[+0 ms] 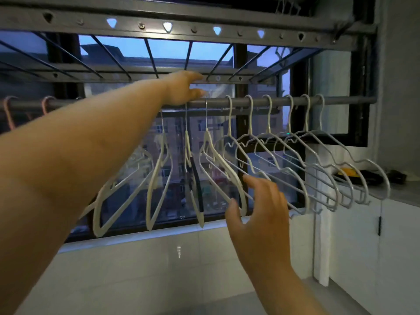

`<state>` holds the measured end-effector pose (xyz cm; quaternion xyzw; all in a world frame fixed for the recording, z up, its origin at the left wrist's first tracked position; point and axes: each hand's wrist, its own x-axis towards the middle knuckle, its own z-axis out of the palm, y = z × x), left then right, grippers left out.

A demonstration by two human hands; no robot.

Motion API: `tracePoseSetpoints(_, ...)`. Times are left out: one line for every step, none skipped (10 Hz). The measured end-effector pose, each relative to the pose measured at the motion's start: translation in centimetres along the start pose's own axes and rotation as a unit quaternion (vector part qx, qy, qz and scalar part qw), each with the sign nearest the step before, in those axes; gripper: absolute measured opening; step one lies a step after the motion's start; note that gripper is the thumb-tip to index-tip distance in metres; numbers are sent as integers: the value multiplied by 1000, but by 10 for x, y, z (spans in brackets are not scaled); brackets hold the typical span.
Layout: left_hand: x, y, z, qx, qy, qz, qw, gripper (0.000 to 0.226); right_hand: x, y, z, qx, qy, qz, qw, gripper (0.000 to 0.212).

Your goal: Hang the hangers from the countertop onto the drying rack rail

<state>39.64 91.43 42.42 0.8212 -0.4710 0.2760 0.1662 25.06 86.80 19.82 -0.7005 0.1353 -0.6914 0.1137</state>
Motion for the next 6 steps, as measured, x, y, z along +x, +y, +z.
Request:
tracePoseSetpoints(-24, -8, -20, -10, 24, -9, 1000, 51, 3, -4, -4, 37, -18, 0, 999, 37)
tracePoseSetpoints(-55, -16, -35, -20, 54, -22, 998, 46, 5, -7, -8, 81, -40, 10, 996, 34)
tracePoseSetpoints(-93, -20, -45, -27, 113, -47, 992, 40, 6, -5, -13, 108, -59, 15, 992, 30)
tracePoseSetpoints(-134, -21, -50, -41, 179, -86, 979, 33, 9, -3, -18, 123, -61, -3, 991, 32)
tracePoseSetpoints(-175, -20, -52, -72, 222, -148, 961, 28, 8, -2, -19, 138, -58, -26, 988, 42)
tracePoseSetpoints(-215, -20, -44, -91, 271, -205, 936, 24, 11, 2, -24, 165, -70, -10, 984, 41)
